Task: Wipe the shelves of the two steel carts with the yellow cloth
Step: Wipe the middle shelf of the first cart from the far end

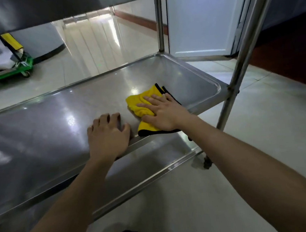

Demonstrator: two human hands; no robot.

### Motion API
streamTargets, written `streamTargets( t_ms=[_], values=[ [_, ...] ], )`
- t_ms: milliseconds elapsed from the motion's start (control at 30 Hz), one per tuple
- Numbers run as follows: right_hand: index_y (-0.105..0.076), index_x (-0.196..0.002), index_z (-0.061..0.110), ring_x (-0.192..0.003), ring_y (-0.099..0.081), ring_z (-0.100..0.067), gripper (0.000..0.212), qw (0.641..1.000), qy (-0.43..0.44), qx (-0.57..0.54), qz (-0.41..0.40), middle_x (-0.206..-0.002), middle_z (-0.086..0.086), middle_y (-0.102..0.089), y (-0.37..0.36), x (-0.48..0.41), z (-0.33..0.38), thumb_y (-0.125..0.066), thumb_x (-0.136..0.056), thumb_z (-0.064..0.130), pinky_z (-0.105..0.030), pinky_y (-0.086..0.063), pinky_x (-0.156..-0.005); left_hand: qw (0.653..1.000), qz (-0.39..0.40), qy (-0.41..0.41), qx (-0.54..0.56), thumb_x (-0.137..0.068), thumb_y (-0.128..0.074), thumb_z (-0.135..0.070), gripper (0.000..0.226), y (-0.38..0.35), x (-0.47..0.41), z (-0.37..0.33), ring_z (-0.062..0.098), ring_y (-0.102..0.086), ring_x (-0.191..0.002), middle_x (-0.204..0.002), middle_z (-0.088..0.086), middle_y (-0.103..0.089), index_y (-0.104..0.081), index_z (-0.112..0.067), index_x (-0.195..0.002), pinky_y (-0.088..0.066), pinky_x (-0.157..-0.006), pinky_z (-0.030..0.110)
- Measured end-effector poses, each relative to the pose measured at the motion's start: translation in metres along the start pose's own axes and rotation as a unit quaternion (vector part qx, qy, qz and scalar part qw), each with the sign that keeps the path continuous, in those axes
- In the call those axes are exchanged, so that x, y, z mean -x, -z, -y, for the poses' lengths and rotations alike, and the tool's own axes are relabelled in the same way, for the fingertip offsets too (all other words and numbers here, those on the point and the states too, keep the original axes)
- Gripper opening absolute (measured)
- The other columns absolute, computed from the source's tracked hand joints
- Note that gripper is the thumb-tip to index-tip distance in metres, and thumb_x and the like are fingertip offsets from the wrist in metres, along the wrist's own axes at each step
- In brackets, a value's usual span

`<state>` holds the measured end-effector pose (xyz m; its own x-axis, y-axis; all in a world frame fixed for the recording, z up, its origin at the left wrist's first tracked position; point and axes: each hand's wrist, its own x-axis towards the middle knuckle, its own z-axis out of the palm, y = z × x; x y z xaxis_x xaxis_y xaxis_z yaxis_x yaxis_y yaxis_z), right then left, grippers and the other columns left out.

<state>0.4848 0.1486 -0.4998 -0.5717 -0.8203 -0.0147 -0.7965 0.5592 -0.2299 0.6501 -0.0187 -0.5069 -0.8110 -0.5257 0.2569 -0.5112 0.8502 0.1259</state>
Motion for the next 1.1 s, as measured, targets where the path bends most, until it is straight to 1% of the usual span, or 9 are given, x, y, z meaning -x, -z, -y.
streamTargets(
  t_ms=[133,267,433,533,667,733,833,933,1100],
  values=[
    [-0.013,-0.167,0.053,-0.166,0.002,-0.015,0.079,0.998,-0.065,0.004,-0.007,-0.18,0.013,-0.001,0.013,-0.004,-0.058,-0.012,-0.093,0.081,-0.05,0.008,-0.132,1.0,0.009,-0.019,-0.005,-0.1,-0.032,-0.063,0.055,-0.004,-0.001,0.006,0.034,-0.054,-0.128,-0.144,0.007,-0.058,-0.054,-0.032,-0.14,-0.045,-0.107,0.053],
    [-0.013,-0.168,0.049,-0.167,0.003,-0.02,0.073,0.987,-0.158,0.015,-0.019,-0.181,0.008,-0.001,0.032,-0.02,-0.131,-0.018,-0.102,0.077,-0.055,0.007,-0.132,0.999,0.016,-0.027,-0.014,-0.101,-0.028,-0.064,0.059,-0.005,-0.002,0.008,0.037,-0.053,-0.132,-0.148,0.008,-0.055,-0.05,-0.029,-0.144,-0.045,-0.109,0.055],
    [-0.013,-0.171,0.042,-0.167,0.002,-0.025,0.075,0.979,-0.2,0.039,-0.032,-0.181,0.001,-0.002,0.038,-0.074,-0.126,-0.018,-0.103,0.072,-0.06,0.008,-0.13,0.999,0.024,-0.025,-0.019,-0.102,-0.026,-0.061,0.063,-0.004,-0.003,0.002,0.036,-0.05,-0.135,-0.15,0.009,-0.052,-0.048,-0.026,-0.149,-0.041,-0.111,0.053],
    [-0.012,-0.171,0.042,-0.167,0.003,-0.025,0.072,0.986,-0.16,0.033,-0.023,-0.181,0.0,0.0,0.031,-0.102,-0.07,-0.019,-0.105,0.069,-0.059,0.008,-0.13,0.999,0.025,-0.033,-0.024,-0.108,-0.034,-0.056,0.056,-0.004,-0.005,-0.001,0.035,-0.048,-0.136,-0.151,0.01,-0.051,-0.046,-0.024,-0.152,-0.039,-0.111,0.051],
    [-0.012,-0.17,0.045,-0.167,0.001,-0.022,0.07,0.999,-0.021,0.043,0.008,-0.181,0.003,-0.001,0.009,-0.103,0.009,-0.022,-0.105,0.069,-0.057,0.007,-0.131,0.999,0.021,-0.021,-0.026,-0.102,-0.027,-0.058,0.064,0.001,-0.004,-0.006,0.035,-0.05,-0.133,-0.148,0.01,-0.055,-0.051,-0.023,-0.149,-0.041,-0.109,0.05],
    [-0.013,-0.169,0.046,-0.167,0.0,-0.02,0.068,0.999,0.03,0.037,0.014,-0.181,0.005,-0.001,0.001,-0.091,0.021,-0.025,-0.106,0.068,-0.056,0.007,-0.131,0.999,0.013,-0.018,-0.022,-0.099,-0.026,-0.06,0.066,0.002,-0.003,-0.008,0.035,-0.052,-0.13,-0.146,0.009,-0.057,-0.054,-0.024,-0.147,-0.042,-0.106,0.049],
    [-0.014,-0.169,0.046,-0.166,0.0,-0.015,0.065,0.999,0.042,0.027,0.018,-0.18,0.01,-0.002,0.007,-0.087,0.011,-0.026,-0.109,0.064,-0.054,0.006,-0.132,1.0,0.013,-0.015,-0.01,-0.099,-0.025,-0.062,0.063,-0.001,-0.005,-0.008,0.034,-0.053,-0.127,-0.144,0.009,-0.057,-0.054,-0.027,-0.143,-0.044,-0.103,0.05],
    [-0.014,-0.17,0.045,-0.166,0.0,-0.014,0.065,1.0,-0.02,0.006,0.006,-0.18,0.012,-0.003,0.024,-0.086,-0.029,-0.024,-0.108,0.063,-0.053,0.008,-0.132,1.0,0.013,-0.011,-0.008,-0.099,-0.027,-0.063,0.062,-0.004,-0.006,-0.007,0.037,-0.052,-0.129,-0.146,0.009,-0.055,-0.052,-0.029,-0.144,-0.044,-0.104,0.051],
    [-0.013,-0.171,0.041,-0.167,0.001,-0.019,0.068,0.985,-0.168,0.026,-0.025,-0.181,0.006,-0.003,0.046,-0.046,-0.148,-0.019,-0.108,0.067,-0.055,0.006,-0.131,1.0,0.023,0.007,0.002,-0.097,-0.027,-0.064,0.064,-0.003,-0.01,-0.013,0.037,-0.051,-0.133,-0.149,0.008,-0.053,-0.05,-0.031,-0.146,-0.043,-0.109,0.053]
  ],
)
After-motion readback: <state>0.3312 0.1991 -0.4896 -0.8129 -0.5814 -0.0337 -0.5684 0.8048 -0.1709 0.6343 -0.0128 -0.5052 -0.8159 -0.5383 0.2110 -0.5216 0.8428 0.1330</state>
